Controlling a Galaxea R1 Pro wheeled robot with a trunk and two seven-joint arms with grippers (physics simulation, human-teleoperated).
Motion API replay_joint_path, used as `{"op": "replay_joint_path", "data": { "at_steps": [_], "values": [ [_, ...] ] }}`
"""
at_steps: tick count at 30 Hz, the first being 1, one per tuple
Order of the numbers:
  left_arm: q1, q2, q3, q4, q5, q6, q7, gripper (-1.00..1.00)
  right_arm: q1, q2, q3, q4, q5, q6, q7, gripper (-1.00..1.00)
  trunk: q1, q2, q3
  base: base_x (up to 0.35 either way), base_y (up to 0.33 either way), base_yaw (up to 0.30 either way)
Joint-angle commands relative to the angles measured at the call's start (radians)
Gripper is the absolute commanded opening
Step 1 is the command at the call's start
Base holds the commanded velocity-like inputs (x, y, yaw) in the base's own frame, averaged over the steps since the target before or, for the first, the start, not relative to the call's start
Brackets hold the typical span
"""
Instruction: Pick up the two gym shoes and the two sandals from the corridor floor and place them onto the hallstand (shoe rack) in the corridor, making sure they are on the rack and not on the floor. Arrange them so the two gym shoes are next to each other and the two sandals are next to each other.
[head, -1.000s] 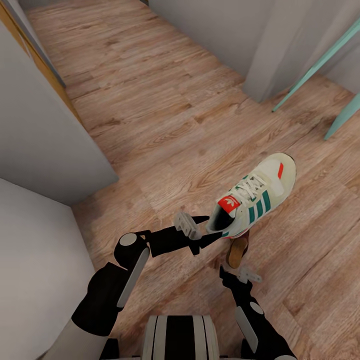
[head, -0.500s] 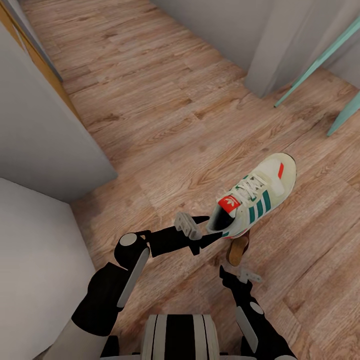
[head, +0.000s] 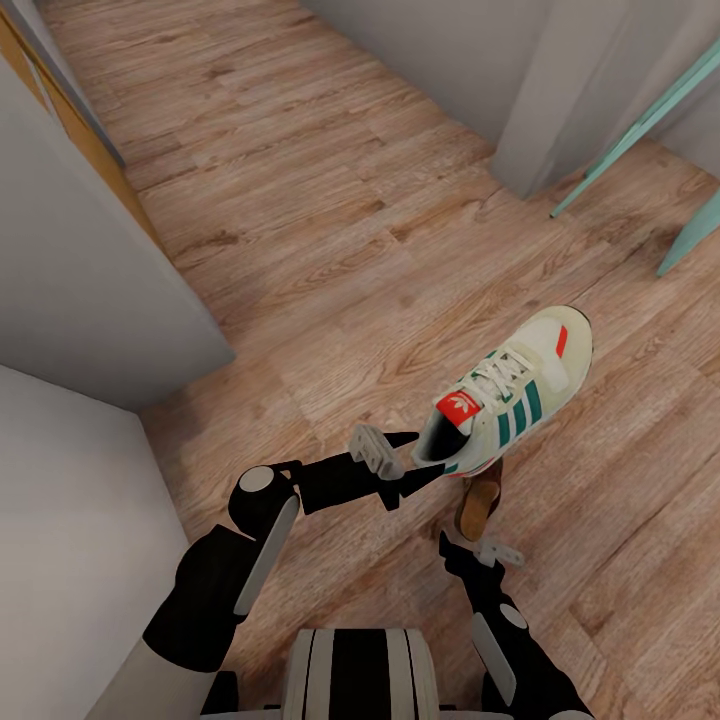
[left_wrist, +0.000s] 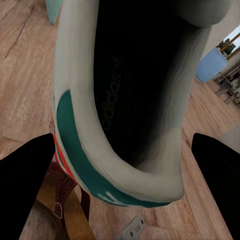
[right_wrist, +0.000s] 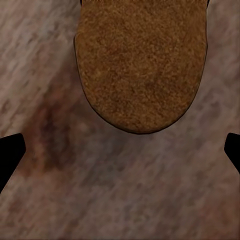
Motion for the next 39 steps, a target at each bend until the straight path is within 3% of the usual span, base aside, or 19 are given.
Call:
{"op": "replay_joint_path", "data": {
  "at_steps": [1,11,18,39],
  "values": [
    [0.0,0.0,0.0,0.0,0.008,0.009,-0.001,-1.0,0.0,0.0,0.0,0.0,-0.009,-0.004,0.0,1.0,0.0,0.0,0.0,0.003,0.001,0.0],
    [0.0,0.0,0.0,0.0,0.009,0.009,-0.001,-1.0,0.0,0.0,-0.002,0.0,-0.009,-0.004,0.0,1.0,0.0,0.0,0.0,0.0,0.0,0.0],
    [0.0,0.0,0.0,0.0,0.008,0.009,-0.001,-1.0,0.0,0.0,-0.002,-0.002,-0.009,-0.004,0.0,1.0,0.003,-0.002,-0.028,0.0,0.0,0.0],
    [0.003,0.0,0.0,0.0,0.009,0.009,-0.001,-1.0,0.0,-0.001,-0.007,-0.005,-0.009,-0.003,-0.001,1.0,0.003,-0.002,-0.038,0.0,0.0,0.0]
  ]
}}
